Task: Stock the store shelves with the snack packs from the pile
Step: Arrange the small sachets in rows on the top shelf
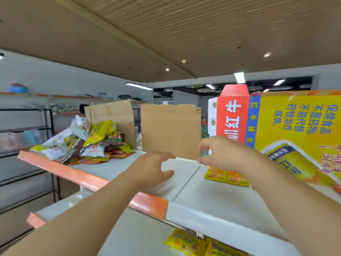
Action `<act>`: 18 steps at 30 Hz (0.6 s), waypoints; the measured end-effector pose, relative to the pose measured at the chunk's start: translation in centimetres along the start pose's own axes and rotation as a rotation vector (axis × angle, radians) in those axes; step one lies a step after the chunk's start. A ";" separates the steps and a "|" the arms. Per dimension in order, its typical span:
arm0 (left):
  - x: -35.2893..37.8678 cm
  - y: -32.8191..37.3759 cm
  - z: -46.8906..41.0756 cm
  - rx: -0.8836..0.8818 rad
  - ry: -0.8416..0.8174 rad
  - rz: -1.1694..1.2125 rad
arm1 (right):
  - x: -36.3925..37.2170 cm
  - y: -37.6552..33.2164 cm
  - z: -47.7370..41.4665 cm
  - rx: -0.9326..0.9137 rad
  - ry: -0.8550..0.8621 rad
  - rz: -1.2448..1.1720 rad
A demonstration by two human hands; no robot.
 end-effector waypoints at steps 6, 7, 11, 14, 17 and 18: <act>1.2 -11.8 -1.1 -0.034 -0.023 -0.008 | 5.4 -7.5 -8.3 -0.007 -0.098 0.060; 1.5 -13.8 -1.2 -0.034 -0.035 -0.027 | 6.3 -8.6 -9.9 -0.005 -0.114 0.068; 2.8 -21.2 -1.7 -0.056 -0.116 -0.157 | 10.1 -12.9 -15.7 -0.001 -0.175 0.071; 3.6 -25.5 -2.1 -0.110 -0.138 -0.222 | 13.2 -15.5 -19.4 -0.012 -0.256 0.092; 5.0 -27.7 -2.0 -0.157 -0.121 -0.213 | 16.0 -17.7 -22.5 -0.009 -0.344 0.147; 5.4 -28.0 -1.9 -0.170 -0.099 -0.179 | 16.8 -18.4 -23.3 -0.007 -0.366 0.176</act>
Point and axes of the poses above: each hand's wrist, its own z-axis away from the middle knuckle, its own x-axis out of the palm, y = z × x, the point moved 2 cm from there along -z, towards the middle knuckle, and after that the axes turned 9 degrees about -z, right-handed, at the moved point
